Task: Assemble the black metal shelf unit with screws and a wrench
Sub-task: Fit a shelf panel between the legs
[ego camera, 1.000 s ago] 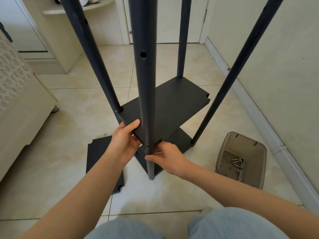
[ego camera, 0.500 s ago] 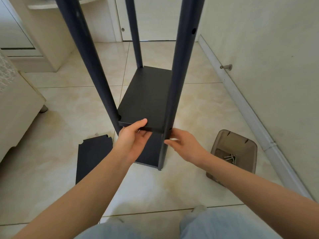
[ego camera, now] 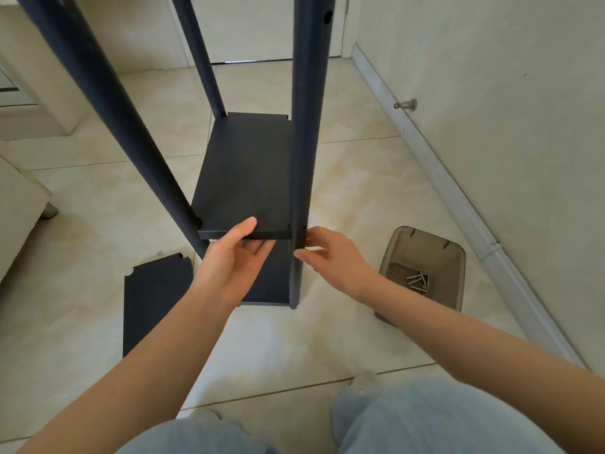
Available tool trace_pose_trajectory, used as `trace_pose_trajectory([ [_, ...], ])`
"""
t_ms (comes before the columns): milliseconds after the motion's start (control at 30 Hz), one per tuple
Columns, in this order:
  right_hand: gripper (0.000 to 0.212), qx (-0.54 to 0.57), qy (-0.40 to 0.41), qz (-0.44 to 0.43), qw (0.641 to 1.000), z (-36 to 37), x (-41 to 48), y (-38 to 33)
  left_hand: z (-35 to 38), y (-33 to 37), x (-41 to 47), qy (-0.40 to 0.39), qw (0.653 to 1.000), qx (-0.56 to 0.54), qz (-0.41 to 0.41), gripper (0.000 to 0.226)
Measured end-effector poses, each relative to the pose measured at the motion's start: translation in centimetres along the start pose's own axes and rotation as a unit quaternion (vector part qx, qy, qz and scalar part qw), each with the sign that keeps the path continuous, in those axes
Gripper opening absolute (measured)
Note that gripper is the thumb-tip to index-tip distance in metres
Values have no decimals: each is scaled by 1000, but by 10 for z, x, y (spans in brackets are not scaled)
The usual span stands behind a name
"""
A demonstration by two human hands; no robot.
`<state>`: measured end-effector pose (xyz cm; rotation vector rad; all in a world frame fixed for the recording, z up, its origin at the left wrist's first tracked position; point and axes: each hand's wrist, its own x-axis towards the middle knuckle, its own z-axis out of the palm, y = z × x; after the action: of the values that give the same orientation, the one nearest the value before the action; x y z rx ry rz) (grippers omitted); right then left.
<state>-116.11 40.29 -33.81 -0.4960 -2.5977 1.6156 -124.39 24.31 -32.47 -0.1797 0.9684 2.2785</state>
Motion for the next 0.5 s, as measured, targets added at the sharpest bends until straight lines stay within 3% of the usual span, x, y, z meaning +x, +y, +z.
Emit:
trace_pose_trajectory([
  [200, 18, 62, -3, 0, 998, -12, -11, 4, 1, -3, -1, -9, 1000, 7, 3, 27],
  [300, 27, 48, -3, 12, 999, -25, -16, 17, 4, -4, -2, -9, 1000, -7, 13, 19],
  [367, 30, 33, 4, 34, 999, -35, -18, 33, 5, -4, -3, -14, 1000, -11, 10, 10],
  [500, 27, 27, 43, 103, 993, -53, -14, 72, 10, -7, -6, -2, 1000, -7, 12, 19],
])
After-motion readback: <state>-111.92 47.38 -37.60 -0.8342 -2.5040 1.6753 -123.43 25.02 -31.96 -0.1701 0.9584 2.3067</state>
